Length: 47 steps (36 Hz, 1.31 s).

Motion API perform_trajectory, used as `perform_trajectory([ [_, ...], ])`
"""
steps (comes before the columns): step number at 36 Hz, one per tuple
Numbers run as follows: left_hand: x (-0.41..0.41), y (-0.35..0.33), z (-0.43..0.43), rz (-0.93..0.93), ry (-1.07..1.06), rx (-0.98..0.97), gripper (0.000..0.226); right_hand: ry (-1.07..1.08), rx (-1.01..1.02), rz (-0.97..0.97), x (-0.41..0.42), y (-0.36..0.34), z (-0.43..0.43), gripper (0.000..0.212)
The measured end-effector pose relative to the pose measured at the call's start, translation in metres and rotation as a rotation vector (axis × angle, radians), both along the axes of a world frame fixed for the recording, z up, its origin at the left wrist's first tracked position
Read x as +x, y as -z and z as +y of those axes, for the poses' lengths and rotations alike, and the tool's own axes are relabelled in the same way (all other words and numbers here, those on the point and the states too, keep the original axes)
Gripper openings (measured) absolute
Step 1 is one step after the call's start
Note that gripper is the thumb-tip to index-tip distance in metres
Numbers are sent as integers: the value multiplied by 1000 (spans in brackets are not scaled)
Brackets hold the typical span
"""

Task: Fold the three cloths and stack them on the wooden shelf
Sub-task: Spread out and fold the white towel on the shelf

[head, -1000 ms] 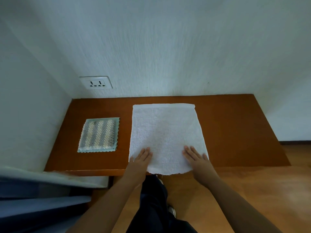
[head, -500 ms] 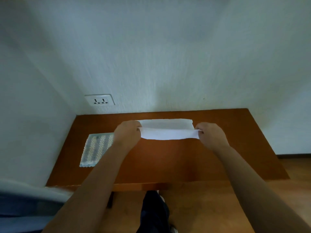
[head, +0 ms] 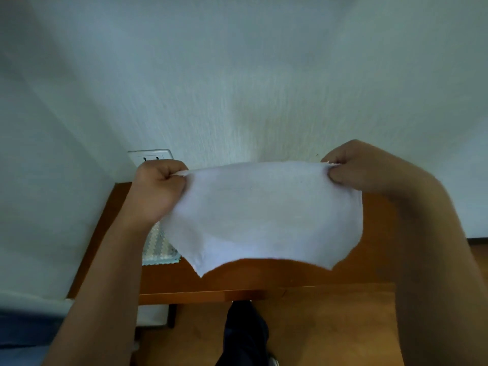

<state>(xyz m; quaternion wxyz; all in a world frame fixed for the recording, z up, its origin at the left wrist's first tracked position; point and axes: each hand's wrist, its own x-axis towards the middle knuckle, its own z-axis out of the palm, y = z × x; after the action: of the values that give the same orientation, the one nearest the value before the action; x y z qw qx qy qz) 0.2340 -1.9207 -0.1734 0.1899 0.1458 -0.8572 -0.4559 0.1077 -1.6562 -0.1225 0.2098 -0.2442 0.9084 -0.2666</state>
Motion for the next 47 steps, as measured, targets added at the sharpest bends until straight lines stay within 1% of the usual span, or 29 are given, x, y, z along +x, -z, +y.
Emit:
perform_trajectory([
  [2,-2,0,-8,-82,27,92,28,-25,15,-59,-2,-6,-1,32],
  [4,-7,4,-13,-184,46,136,27,-27,41,-101,-6,-3,-7,34],
  [6,-20,15,-18,-304,24,73,19,-17,88,-110,-15,11,-17,32],
  [8,-37,32,-21,-433,15,-44,24,-5,170,-88,-28,33,-31,25],
  [11,-59,63,-22,-596,87,-198,25,26,289,-88,-49,77,-49,32],
  [13,-73,90,-23,-667,141,-274,21,22,340,-90,-62,105,-59,35],
  [15,-86,115,-26,-717,174,-324,22,30,367,-91,-73,128,-67,34],
  [18,-103,145,-31,-773,187,-323,23,65,394,-77,-87,157,-76,28],
  [23,-126,177,-42,-804,98,-335,25,139,435,-12,-107,191,-87,25],
  [26,-139,183,-47,-806,79,-334,30,151,460,15,-117,202,-92,24],
  [32,-162,191,-57,-796,58,-351,33,154,509,70,-140,217,-108,20],
  [37,-178,192,-67,-776,67,-460,38,117,555,149,-154,225,-122,20],
  [39,-183,193,-72,-764,66,-498,42,113,568,184,-159,227,-128,25],
  [41,-183,195,-71,-747,62,-560,45,97,605,230,-159,228,-131,36],
  [43,-180,199,-64,-716,35,-655,48,53,668,338,-151,232,-135,49],
  [44,-177,201,-58,-704,25,-705,50,30,669,386,-145,235,-137,51],
  [47,-167,211,-35,-639,64,-740,48,-50,558,426,-123,251,-146,49],
])
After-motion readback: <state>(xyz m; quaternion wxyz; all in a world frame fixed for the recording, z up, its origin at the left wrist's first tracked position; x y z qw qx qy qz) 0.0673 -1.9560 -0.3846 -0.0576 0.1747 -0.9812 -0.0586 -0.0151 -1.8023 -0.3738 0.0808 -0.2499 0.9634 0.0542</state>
